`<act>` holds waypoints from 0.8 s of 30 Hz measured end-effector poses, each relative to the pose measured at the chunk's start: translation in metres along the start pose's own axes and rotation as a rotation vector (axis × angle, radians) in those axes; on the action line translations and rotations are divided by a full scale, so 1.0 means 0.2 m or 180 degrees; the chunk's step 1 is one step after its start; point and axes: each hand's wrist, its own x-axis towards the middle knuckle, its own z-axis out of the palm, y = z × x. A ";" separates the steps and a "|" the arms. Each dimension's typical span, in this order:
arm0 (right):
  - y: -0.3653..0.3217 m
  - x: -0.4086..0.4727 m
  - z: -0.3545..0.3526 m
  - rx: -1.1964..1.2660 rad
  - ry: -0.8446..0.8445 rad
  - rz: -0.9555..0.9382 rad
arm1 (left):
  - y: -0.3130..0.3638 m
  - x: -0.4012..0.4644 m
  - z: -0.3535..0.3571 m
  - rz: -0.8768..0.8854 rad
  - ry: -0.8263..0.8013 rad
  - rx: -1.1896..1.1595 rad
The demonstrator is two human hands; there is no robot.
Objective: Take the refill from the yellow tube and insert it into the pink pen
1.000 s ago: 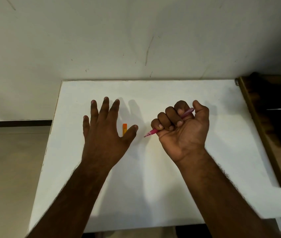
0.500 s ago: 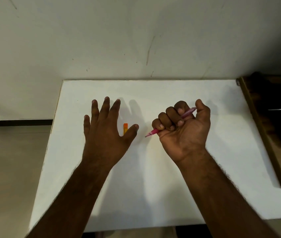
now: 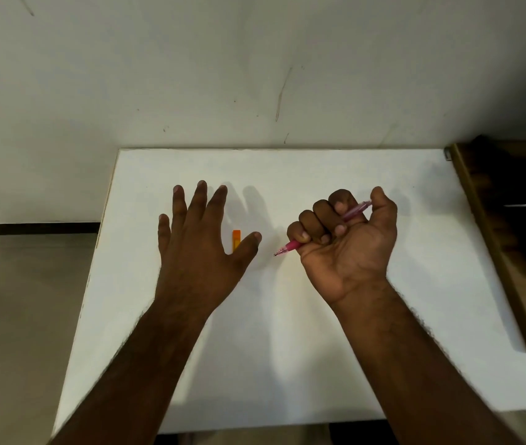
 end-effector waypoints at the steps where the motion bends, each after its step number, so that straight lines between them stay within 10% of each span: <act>1: 0.00 0.00 0.00 -0.0012 0.0007 0.0000 | 0.00 0.00 0.00 0.0000 -0.0005 0.0001; 24: -0.01 0.00 0.00 0.0032 0.0035 -0.0040 | 0.01 -0.01 0.01 -0.0003 -0.0027 -0.0006</act>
